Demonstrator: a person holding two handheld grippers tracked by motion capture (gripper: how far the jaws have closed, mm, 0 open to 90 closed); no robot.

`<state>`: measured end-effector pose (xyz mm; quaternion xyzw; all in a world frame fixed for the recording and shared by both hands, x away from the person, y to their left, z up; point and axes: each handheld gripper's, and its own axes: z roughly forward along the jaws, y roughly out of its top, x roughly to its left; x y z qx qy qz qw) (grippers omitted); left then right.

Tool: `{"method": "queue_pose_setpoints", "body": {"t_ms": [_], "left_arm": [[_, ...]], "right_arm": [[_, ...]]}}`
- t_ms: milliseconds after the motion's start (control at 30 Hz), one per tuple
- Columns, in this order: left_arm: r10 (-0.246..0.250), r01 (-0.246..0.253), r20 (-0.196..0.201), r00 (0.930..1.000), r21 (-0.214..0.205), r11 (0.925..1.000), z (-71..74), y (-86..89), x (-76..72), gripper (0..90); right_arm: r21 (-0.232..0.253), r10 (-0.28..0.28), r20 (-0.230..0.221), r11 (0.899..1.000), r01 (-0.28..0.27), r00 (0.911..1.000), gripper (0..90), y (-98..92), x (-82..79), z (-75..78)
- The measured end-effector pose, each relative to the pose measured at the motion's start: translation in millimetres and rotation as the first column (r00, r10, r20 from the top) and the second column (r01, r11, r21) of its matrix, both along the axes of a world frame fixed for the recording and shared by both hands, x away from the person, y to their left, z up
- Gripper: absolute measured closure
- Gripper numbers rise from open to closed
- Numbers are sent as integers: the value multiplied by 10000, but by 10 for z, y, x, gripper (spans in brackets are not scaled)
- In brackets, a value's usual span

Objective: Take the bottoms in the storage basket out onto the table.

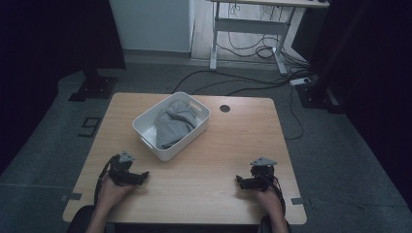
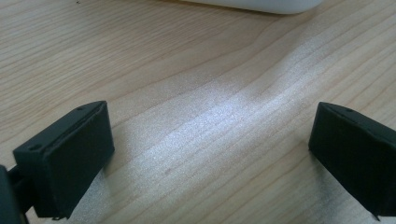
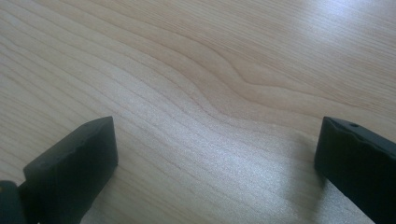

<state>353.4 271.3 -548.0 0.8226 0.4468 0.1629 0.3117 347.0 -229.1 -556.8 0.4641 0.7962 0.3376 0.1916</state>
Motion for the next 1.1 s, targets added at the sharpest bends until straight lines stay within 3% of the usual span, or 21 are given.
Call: {"method": "queue_pose_setpoints", "body": {"t_ms": [133, 233, 467, 667, 900, 1100], "left_arm": [[69, -68, -106, 9999, 49, 10000, 24, 10, -14, 35], [124, -129, -244, 9996, -188, 9997, 43, 32, -34, 42], [-8, 4, -127, 9999, -296, 9996, 111, 36, -68, 31], [-54, 42, -258, 9997, -491, 9988, 193, 79, -91, 8], [-145, 100, -450, 9989, -1001, 9949, 300, 95, -75, 0], [-365, 338, -321, 9988, -797, 9962, 398, 63, -84, 8]], "right_arm": [[0, 7, 0, 10000, -7, 10000, 0, 0, 1, 0], [2, 4, -2, 10000, -4, 10000, 0, 1, 1, 0], [-1, 4, -1, 10000, -4, 10000, 0, 1, 1, 0], [-3, 4, -1, 10000, -4, 10000, 0, 1, 1, 0], [-12, -36, -2, 10000, 36, 10000, 0, 5, 4, 1], [-12, -42, 0, 10000, 42, 10000, 0, 6, 5, 1]]}}
